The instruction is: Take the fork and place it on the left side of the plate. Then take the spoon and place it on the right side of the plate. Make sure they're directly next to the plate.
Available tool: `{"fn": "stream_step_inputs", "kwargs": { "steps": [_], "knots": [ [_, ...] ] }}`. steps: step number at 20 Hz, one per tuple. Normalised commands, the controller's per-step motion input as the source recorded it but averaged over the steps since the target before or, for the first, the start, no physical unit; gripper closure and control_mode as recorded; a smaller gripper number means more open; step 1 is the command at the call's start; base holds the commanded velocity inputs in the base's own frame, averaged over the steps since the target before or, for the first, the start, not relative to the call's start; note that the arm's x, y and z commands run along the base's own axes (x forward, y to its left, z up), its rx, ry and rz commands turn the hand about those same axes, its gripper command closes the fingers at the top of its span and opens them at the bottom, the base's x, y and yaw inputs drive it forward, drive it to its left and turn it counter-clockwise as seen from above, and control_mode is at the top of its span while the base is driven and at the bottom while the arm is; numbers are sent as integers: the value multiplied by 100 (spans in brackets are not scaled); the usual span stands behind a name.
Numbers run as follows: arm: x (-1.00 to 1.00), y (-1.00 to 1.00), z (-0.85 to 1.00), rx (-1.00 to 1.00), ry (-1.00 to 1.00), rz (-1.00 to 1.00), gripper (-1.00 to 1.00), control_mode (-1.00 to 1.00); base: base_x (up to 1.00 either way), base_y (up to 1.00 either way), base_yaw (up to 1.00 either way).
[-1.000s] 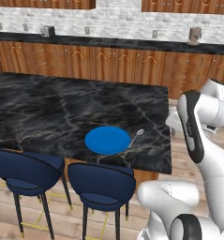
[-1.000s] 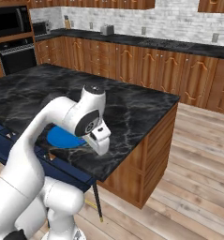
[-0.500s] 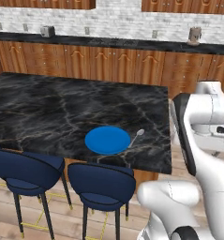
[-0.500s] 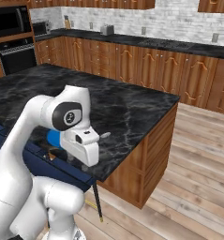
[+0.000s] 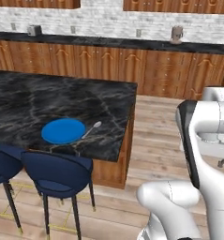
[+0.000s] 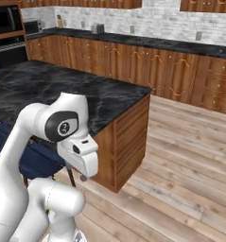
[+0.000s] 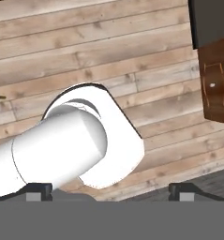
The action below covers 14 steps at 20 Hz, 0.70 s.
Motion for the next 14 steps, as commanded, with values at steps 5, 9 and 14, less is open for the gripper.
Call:
{"fn": "stream_step_inputs", "kwargs": {
  "steps": [5, 9, 14],
  "knots": [
    [0, 0, 0, 0, 0, 0, -100, 100, 70, -86, 0],
    [0, 0, 0, 0, 0, 0, -100, 100, 100, -80, 0],
    [0, 0, 0, 0, 0, 0, -100, 100, 100, -90, 0]
  ]
}}
